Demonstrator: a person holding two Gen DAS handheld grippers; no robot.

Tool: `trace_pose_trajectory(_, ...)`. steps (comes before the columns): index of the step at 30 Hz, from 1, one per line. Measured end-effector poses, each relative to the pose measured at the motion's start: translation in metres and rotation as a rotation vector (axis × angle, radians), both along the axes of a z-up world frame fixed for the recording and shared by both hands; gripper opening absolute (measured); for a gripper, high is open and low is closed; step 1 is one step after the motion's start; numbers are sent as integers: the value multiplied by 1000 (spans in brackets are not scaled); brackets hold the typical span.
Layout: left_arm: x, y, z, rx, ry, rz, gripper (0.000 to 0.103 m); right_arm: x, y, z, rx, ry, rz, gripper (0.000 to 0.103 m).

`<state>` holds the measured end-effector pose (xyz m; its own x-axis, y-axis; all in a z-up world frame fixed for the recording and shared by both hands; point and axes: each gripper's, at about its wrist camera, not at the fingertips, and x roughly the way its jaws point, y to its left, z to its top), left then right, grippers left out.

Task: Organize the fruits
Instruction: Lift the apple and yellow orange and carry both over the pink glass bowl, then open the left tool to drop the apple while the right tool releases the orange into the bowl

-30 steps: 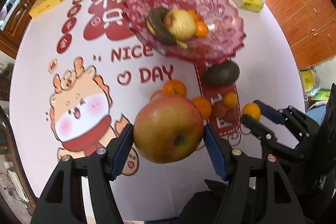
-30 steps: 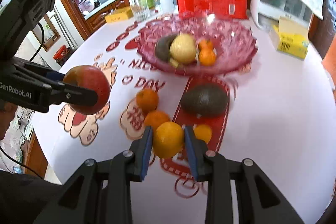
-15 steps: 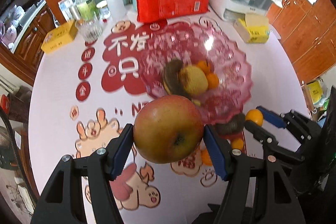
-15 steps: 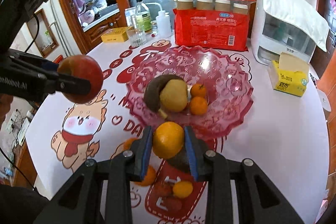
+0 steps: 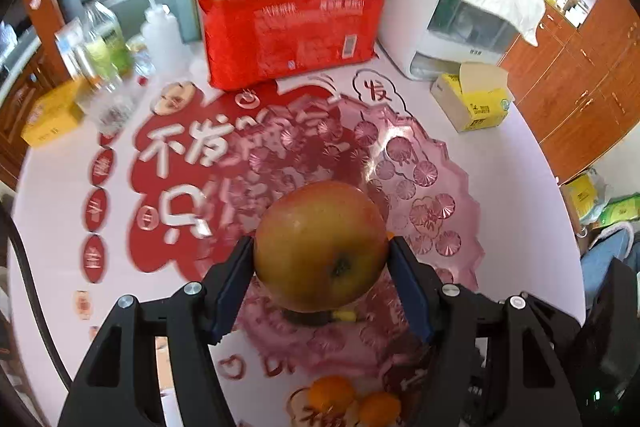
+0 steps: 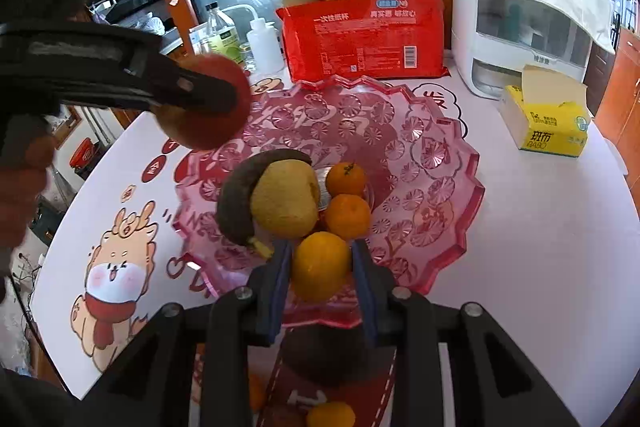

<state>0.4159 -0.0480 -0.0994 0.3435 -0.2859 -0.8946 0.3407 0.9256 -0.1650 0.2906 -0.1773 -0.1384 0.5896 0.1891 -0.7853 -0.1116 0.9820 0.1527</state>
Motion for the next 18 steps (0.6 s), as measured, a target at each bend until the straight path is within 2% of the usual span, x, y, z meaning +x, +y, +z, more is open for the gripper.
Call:
trace_pose_trajectory(4,7,-10,-26,-47,31,-8,66,6,-4,-12,20,33,-17,31)
trace_pose_trajectory(9,7,-9,-30,-132,-23,-9,68,10,-11,-23,31,57,-55,31)
trace_pose_trajectory(12,7,-12,-32,-114,-6,-16,79,9,-15,-24,62,46,-81,32)
trace_pose_trajectory(14,5,-11,-30,-107,-8,-9,79,10,-13,-24,58,46,-78,34)
trace_pose_trajectory(15,4,-9,-29,-109,-6,-3,81,9,-11,-22,58,34,-65,38)
trace_pose_trajectory(16,3,-6,-27,-110,-4,6,84,9,-10,-20,57,35,-65,48)
trace_pose_trajectory(17,1,-2,-25,-112,-3,15,85,8,-8,-20,54,38,-67,53)
trace_pose_trajectory(18,-1,0,-23,-111,-4,21,85,6,-7,-18,59,27,-67,54)
